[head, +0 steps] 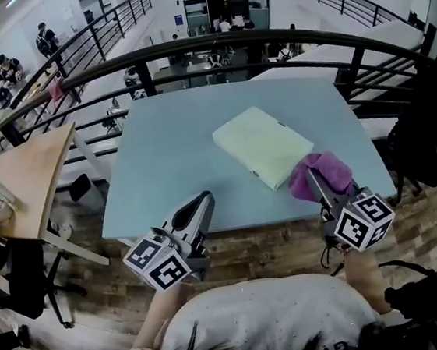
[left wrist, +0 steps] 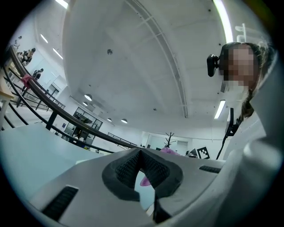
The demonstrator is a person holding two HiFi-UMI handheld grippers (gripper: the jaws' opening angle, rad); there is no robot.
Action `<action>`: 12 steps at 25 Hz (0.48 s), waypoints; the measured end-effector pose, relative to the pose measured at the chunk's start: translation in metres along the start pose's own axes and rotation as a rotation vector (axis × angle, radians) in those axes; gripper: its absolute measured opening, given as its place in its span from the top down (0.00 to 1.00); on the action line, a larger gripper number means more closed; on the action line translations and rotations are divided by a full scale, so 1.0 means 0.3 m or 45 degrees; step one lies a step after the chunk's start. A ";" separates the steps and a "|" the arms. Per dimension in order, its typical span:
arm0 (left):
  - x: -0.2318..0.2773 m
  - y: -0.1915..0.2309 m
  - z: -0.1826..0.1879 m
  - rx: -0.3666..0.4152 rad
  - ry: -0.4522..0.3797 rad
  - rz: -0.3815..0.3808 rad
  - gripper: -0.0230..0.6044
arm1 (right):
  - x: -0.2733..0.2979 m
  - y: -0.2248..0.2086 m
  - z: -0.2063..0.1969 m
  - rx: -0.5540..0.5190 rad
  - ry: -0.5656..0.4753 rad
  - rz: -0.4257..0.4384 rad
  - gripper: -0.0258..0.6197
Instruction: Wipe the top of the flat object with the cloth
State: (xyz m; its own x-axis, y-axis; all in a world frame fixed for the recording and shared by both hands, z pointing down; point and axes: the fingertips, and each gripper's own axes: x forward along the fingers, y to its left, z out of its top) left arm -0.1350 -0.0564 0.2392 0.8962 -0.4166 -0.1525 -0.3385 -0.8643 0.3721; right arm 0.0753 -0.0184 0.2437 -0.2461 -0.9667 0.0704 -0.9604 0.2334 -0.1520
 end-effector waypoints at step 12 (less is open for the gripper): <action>0.278 0.316 -0.047 -0.159 0.020 0.073 0.96 | 0.286 -0.229 -0.032 0.007 0.060 0.006 0.91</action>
State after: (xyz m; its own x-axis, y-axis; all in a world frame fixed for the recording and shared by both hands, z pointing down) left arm -0.0883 -0.1691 0.2746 0.8810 -0.4592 -0.1139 -0.3519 -0.7970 0.4909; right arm 0.1188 -0.1164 0.2697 -0.2563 -0.9596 0.1162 -0.9586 0.2369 -0.1577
